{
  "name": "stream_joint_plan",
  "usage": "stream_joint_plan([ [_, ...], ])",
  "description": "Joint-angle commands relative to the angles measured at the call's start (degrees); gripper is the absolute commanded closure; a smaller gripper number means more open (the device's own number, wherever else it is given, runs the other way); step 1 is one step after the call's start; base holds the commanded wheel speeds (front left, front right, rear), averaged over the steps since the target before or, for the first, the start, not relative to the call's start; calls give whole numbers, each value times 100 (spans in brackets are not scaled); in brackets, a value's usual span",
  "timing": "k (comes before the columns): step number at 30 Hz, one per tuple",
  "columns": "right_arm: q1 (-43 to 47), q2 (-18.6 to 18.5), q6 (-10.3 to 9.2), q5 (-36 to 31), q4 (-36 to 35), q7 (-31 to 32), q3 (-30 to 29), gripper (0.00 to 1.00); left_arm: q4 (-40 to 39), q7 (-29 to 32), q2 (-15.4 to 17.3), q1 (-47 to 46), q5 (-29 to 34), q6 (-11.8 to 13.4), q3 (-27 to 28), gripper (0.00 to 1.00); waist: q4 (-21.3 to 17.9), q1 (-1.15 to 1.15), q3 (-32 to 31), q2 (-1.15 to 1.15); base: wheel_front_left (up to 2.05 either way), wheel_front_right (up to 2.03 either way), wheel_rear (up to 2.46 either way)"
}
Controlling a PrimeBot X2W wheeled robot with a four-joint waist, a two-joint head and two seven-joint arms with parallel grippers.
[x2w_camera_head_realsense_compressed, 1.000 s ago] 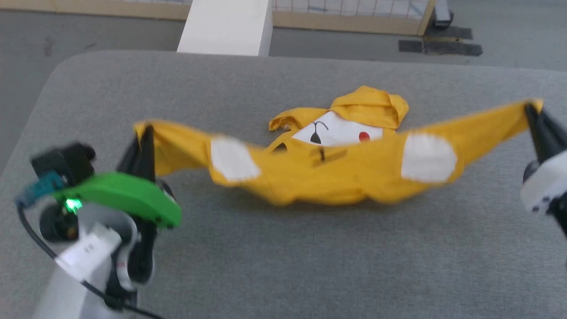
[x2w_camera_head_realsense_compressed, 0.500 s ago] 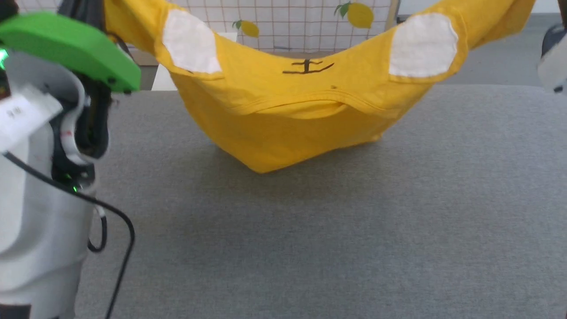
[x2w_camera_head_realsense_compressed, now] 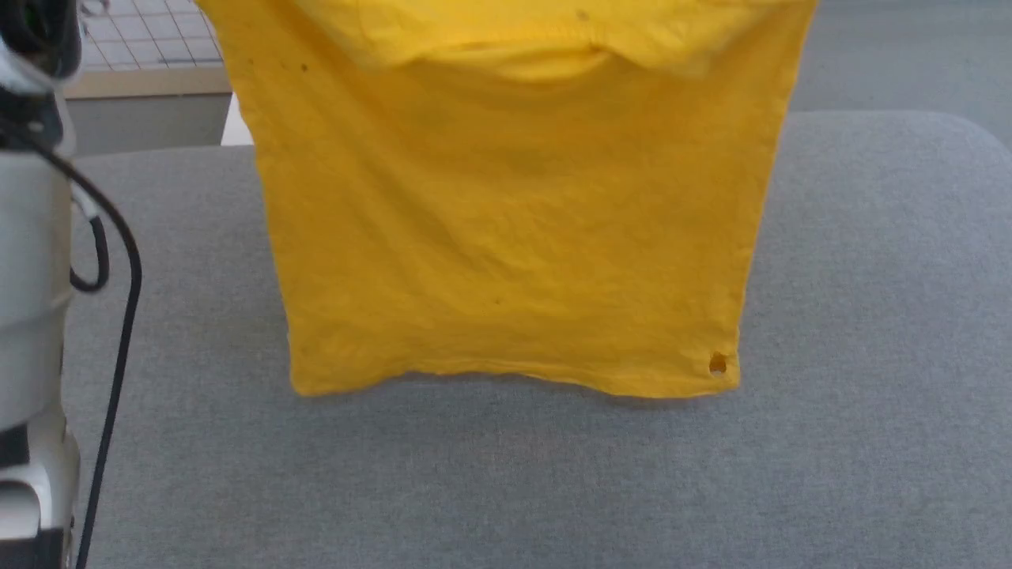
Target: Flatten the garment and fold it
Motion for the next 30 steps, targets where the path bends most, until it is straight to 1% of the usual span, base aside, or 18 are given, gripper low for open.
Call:
stream_joint_plan([
  [1, -223, 42, -8, -109, 219, -66, 34, 100, 169, -26, -40, -257, 147, 86, -35, 100, -83, 0, 234, 0, 0, 0, 0],
  [4, -655, 127, -8, -325, 717, -247, 60, 100, 565, -171, -128, -700, 391, 192, -146, 100, -105, 0, 509, 0, 0, 0, 0],
  [8, -1343, 223, -8, -677, 1312, -582, 133, 100, 1071, -588, -353, -1400, 675, 313, -243, 100, -100, 0, 942, 0, 0, 0, 0],
  [11, -1941, 264, -8, -938, 1726, -884, 199, 100, 1440, -1027, -554, -1951, 799, 324, -268, 100, -84, 0, 1293, 0, 0, 0, 0],
  [16, -2799, 243, -8, -1352, 2292, -1377, 312, 100, 1931, -1900, -871, -2659, 817, 348, -118, 100, -9, 0, 1819, 0, 0, 0, 0],
  [21, -3395, 126, -8, -1631, 2670, -1845, 322, 100, 2275, -2536, -1060, -3092, 752, 250, -13, 100, 135, 0, 2388, 0, 0, 0, 0],
  [24, -3557, -11, -8, -1735, 2895, -2144, 337, 100, 2408, -2929, -1153, -3131, 641, 114, 64, 100, 227, 0, 2680, 0, 0, 0, 0],
  [28, -3568, -149, -8, -1788, 3189, -2440, 349, 100, 2590, -3279, -1146, -2981, 553, -126, 72, 100, 291, 0, 2964, 0, 0, 0, 0],
  [30, -3516, -190, -8, -1743, 3323, -2549, 391, 100, 2670, -3362, -1131, -2875, 495, -204, 92, 100, 301, 0, 3067, 0, 0, 0, 0],
])
